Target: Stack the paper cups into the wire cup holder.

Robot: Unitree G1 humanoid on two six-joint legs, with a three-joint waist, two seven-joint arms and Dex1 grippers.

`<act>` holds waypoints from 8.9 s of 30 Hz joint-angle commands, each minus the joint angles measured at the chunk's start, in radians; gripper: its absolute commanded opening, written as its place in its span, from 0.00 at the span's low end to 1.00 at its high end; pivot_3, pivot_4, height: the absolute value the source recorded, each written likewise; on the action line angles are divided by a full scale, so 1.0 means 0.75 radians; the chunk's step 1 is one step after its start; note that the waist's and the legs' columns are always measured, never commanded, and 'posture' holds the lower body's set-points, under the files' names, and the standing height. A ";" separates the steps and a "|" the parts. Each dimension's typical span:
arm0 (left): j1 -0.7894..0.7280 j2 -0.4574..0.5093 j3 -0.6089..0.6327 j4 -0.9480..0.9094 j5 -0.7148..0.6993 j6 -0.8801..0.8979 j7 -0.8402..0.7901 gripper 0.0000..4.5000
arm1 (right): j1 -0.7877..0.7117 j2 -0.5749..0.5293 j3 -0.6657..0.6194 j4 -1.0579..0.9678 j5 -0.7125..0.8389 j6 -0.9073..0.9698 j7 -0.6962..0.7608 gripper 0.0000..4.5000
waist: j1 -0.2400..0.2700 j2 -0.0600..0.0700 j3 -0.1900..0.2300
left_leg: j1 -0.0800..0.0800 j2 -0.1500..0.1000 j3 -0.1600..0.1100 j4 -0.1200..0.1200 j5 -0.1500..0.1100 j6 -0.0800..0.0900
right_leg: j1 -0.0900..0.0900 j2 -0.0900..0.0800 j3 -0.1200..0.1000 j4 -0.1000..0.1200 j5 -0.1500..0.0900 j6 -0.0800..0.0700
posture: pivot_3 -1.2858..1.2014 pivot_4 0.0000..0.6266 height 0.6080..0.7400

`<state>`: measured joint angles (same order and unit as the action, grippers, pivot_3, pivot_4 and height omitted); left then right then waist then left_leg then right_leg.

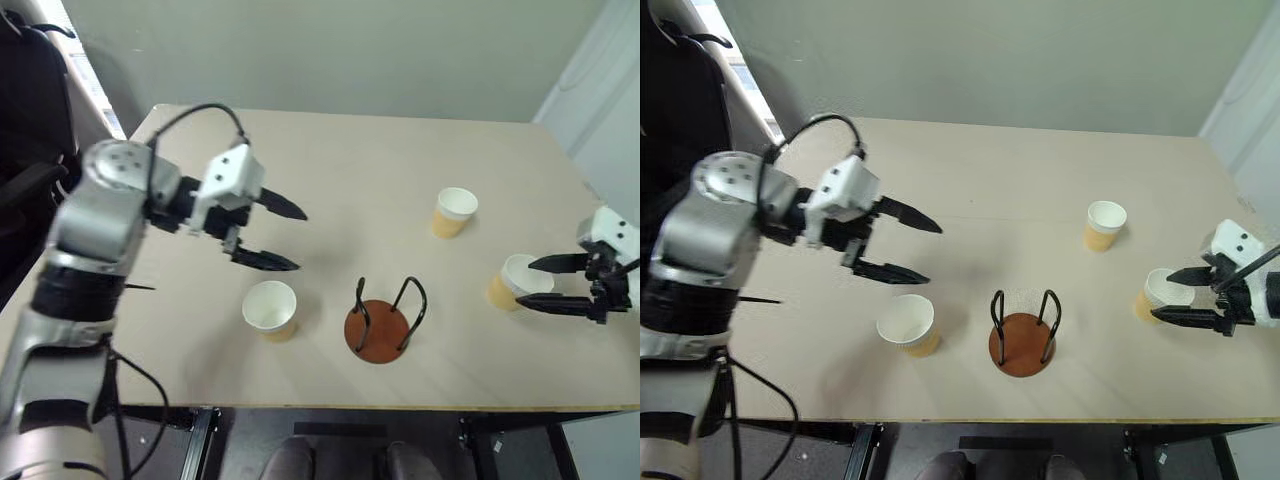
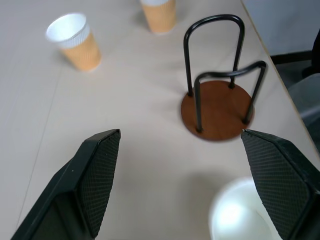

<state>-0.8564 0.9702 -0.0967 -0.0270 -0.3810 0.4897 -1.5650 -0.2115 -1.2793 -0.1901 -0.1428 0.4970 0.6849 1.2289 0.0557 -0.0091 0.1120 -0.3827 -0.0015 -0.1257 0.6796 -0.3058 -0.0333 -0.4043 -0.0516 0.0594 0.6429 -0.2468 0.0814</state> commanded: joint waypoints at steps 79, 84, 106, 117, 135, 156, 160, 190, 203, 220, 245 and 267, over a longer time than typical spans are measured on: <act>0.688 0.269 0.665 -0.573 -0.648 0.347 0.389 0.93 | -0.981 0.389 0.678 -0.414 -0.132 -0.087 0.429 0.01 | -0.030 0.001 0.001 | 0.002 0.004 -0.002 -0.010 0.001 -0.007 | -0.008 0.002 -0.001 0.003 -0.007 -0.015 | 0.52 0.24 1.00; 0.687 0.275 0.667 -0.572 -0.655 0.352 0.392 0.93 | -0.984 0.408 0.717 -0.379 -0.200 -0.138 0.426 0.13 | -0.030 0.001 0.001 | 0.001 0.004 -0.002 -0.011 0.001 -0.007 | -0.008 0.002 -0.001 0.003 -0.007 -0.015 | 0.52 0.24 1.00; 0.678 0.279 0.647 -0.592 -0.679 0.360 0.439 0.93 | -1.494 0.638 0.869 1.293 -0.971 -1.064 0.140 0.91 | -0.022 0.001 0.001 | -0.001 0.004 -0.002 -0.019 0.002 -0.010 | -0.015 0.001 -0.004 0.009 -0.005 -0.019 | 0.52 0.24 1.00; 0.730 0.290 0.685 -0.624 -0.689 0.377 0.461 0.93 | -1.582 0.793 0.865 1.681 -1.116 -1.212 0.055 0.91 | -0.003 0.001 0.001 | -0.003 0.004 -0.002 -0.022 0.001 -0.013 | -0.016 0.001 -0.003 0.004 -0.005 -0.019 | 0.52 0.24 1.00; 0.793 0.310 0.750 -0.664 -0.723 0.397 0.490 0.93 | -1.573 0.836 0.858 1.795 -1.226 -1.264 0.007 0.29 | 0.008 0.001 0.001 | -0.002 0.004 -0.001 -0.021 0.001 -0.015 | -0.016 0.001 -0.004 0.006 -0.005 -0.019 | 0.52 0.24 1.00; 0.738 0.333 0.659 -0.614 -0.685 0.364 0.476 0.93 | -1.490 0.329 0.908 0.266 -0.017 -0.579 0.514 0.01 | -0.002 0.005 0.003 | -0.004 0.007 0.006 -0.022 0.002 -0.018 | -0.014 0.007 -0.003 0.002 -0.007 -0.023 | 0.52 0.24 1.00; 0.731 0.332 0.644 -0.609 -0.680 0.358 0.472 0.93 | -1.427 0.271 0.905 0.009 0.159 -0.447 0.514 0.01 | -0.013 0.002 0.003 | 0.003 0.017 0.001 -0.018 0.000 -0.021 | -0.007 0.015 -0.002 0.002 -0.010 -0.028 | 0.52 0.24 1.00; 0.784 0.338 0.678 -0.647 -0.679 0.367 0.478 0.93 | -1.305 0.312 1.066 -0.108 -0.096 -0.567 0.514 0.01 | -0.037 0.002 0.004 | 0.013 0.020 0.001 -0.021 0.001 -0.023 | -0.010 0.017 -0.001 0.023 -0.016 -0.040 | 0.52 0.24 1.00; 0.774 0.354 0.670 -0.632 -0.674 0.367 0.463 0.93 | -1.320 0.387 0.989 -0.078 -0.075 -0.522 0.514 0.85 | -0.039 0.002 0.004 | 0.013 0.020 0.001 -0.021 0.001 -0.023 | -0.010 0.017 -0.001 0.023 -0.017 -0.040 | 0.52 0.24 1.00; 0.558 0.421 0.164 -0.363 -0.172 0.175 0.426 0.93 | -0.932 0.126 0.287 -0.051 0.376 0.010 0.492 1.00 | -0.004 -0.002 0.003 | 0.012 0.018 -0.005 -0.023 0.001 -0.025 | -0.007 0.017 -0.002 0.008 -0.019 -0.044 | 0.52 0.24 1.00; 0.091 0.090 -0.321 -0.049 0.286 0.000 0.132 0.65 | -0.395 0.050 -0.220 -0.554 0.732 0.308 0.019 1.00 | -0.021 -0.002 0.003 | 0.007 0.019 -0.005 -0.021 0.001 -0.024 | -0.010 0.017 -0.002 0.004 -0.012 -0.031 | 0.52 0.24 1.00; -0.475 -0.081 -0.448 0.358 0.012 -0.260 -0.066 0.01 | -0.278 -0.047 -0.397 -0.520 0.738 0.313 0.042 1.00 | 0.001 -0.003 0.003 | 0.000 0.019 -0.005 -0.014 0.000 -0.020 | -0.011 0.016 -0.003 0.004 -0.007 -0.023 | 0.52 0.24 1.00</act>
<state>-1.1444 0.9150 -0.4240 0.2057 -0.3095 0.3485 -1.5745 -0.4168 -1.2933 -0.4304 -0.5422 1.0364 0.9226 1.2437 0.0567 -0.0114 0.1140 -0.3832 0.0122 -0.1300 0.6697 -0.3062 -0.0478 -0.4121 -0.0402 0.0573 0.6457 -0.2520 0.0647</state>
